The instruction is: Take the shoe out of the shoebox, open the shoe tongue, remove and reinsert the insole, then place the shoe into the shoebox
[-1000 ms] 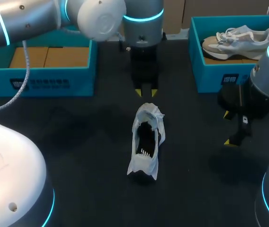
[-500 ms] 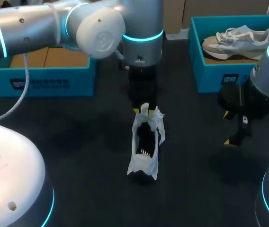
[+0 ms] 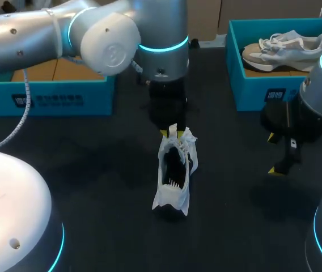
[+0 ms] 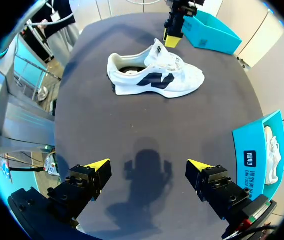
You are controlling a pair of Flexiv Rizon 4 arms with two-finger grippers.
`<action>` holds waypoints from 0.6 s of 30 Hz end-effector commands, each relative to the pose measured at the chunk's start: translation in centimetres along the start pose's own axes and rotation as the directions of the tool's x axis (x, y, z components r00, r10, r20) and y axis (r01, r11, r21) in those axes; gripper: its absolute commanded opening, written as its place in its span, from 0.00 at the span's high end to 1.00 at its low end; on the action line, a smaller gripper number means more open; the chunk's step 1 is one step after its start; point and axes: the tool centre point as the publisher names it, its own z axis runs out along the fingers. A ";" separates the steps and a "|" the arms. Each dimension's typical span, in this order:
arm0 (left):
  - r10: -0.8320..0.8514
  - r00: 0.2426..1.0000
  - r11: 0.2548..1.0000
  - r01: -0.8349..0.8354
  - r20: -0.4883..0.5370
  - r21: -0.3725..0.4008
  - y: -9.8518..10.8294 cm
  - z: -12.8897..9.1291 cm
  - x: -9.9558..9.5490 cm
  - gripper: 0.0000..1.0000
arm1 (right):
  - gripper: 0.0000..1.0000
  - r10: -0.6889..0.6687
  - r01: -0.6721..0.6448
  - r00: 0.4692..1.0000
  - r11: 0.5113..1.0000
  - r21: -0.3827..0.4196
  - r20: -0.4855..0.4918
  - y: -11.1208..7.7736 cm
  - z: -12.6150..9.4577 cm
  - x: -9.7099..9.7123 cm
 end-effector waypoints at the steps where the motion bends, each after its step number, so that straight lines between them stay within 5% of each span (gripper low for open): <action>1: -0.014 1.000 1.000 0.014 -0.011 0.011 0.2 1.0 -1.0 0.74 | 0.00 0.000 0.000 1.000 1.000 0.000 0.002 -0.1 0.0 0.1; 7: -0.019 0.999 0.999 0.020 -0.027 0.047 -1.4 3.1 -0.5 0.81 | 0.00 0.000 0.000 1.000 1.000 0.000 0.002 -0.1 0.0 0.1; 18: 0.004 0.999 0.999 -0.002 -0.045 0.038 -4.0 4.0 2.4 0.73 | 0.00 0.000 0.000 1.000 1.000 0.000 0.002 -0.1 0.0 0.1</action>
